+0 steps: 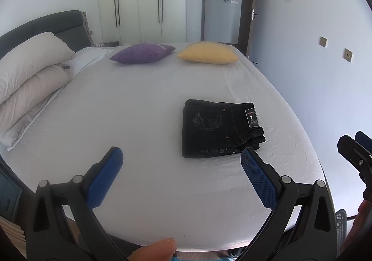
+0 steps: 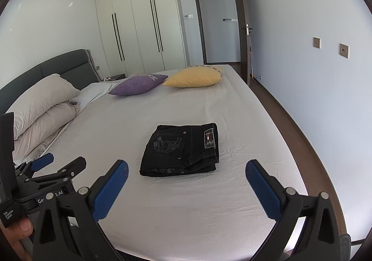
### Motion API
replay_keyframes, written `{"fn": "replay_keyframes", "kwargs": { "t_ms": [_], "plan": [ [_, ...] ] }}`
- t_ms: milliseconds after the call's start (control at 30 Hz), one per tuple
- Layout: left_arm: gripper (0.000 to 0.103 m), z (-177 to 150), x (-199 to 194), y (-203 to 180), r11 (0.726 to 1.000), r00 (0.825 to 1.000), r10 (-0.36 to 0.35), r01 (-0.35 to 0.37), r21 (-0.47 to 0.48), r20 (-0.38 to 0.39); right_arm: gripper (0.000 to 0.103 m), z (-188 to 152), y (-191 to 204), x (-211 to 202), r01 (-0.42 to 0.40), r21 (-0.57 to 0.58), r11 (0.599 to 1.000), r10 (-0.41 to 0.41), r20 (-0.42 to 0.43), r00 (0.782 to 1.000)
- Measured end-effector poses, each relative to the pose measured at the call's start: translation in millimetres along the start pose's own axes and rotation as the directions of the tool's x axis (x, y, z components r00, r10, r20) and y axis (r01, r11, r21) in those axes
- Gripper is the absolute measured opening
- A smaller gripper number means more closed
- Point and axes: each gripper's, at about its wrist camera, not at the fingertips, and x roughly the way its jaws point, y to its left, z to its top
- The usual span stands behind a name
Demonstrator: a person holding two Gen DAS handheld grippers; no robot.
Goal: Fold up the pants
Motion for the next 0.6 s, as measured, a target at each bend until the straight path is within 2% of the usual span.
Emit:
{"fn": "replay_keyframes", "kwargs": {
  "t_ms": [333, 600],
  "plan": [
    [0.103, -3.6, 9.5, 5.4, 1.000, 1.000, 0.013, -0.013, -0.001, -0.029, 0.103, -2.4, 7.4, 3.7, 0.030, -0.022, 0.999, -0.030, -0.032, 0.999],
    [0.103, -5.3, 14.9, 8.8, 1.000, 0.999, 0.007, -0.007, -0.005, -0.040, 0.103, -5.2, 11.4, 6.2, 0.022, -0.025, 0.999, -0.023, -0.048, 0.999]
  ]
}}
